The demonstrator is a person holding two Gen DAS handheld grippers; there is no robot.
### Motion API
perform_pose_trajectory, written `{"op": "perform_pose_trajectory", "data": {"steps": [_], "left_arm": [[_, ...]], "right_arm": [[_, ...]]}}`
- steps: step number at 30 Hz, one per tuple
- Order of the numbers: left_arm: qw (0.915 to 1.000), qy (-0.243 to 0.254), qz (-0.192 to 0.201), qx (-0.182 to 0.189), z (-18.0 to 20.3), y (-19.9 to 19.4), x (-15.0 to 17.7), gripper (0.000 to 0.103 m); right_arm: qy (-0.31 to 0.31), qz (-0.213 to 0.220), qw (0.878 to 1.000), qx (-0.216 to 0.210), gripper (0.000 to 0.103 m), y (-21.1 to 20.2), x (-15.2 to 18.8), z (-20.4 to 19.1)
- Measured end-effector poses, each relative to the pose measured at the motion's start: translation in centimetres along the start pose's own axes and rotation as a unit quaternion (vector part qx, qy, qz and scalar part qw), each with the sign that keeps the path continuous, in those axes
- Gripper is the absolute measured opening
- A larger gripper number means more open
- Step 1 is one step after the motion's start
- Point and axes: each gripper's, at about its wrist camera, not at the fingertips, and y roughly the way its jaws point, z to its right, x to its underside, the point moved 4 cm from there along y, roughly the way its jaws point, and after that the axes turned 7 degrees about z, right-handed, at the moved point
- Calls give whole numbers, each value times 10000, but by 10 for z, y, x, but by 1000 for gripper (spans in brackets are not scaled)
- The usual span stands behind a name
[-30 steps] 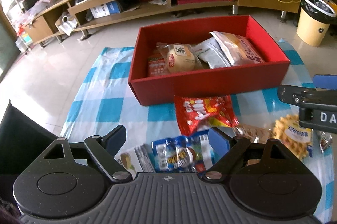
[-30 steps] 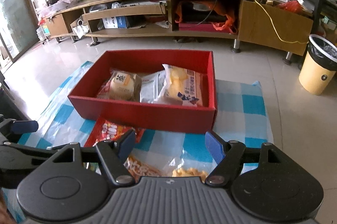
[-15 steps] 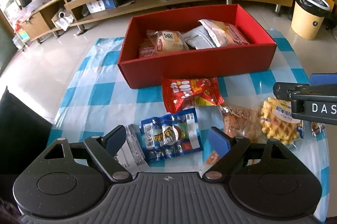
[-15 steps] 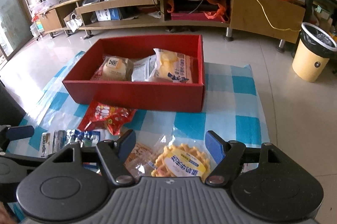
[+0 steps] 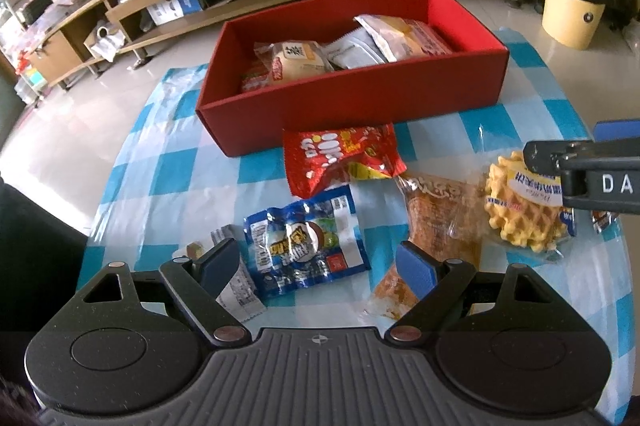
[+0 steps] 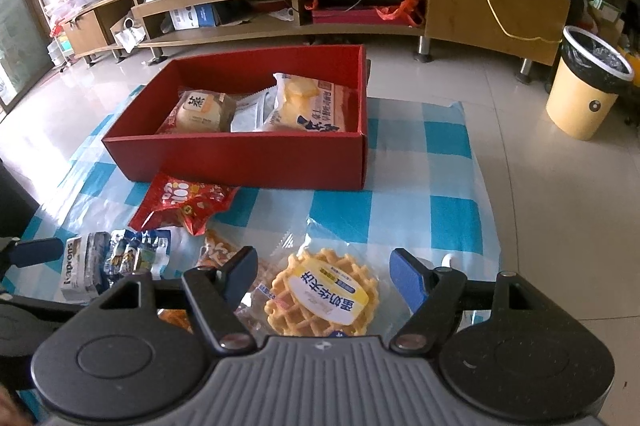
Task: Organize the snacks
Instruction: 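Withdraw both tools from the box toward the remaining snacks, then grasp the waffle pack with right while left grasps the brown snack bag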
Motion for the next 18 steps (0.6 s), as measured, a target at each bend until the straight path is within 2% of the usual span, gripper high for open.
{"op": "perform_pose_trajectory", "data": {"steps": [18], "left_arm": [[9987, 452, -167, 178, 32, 11, 9, 90]], "right_arm": [[-282, -9, 9987, 433, 69, 2, 2, 15]]}}
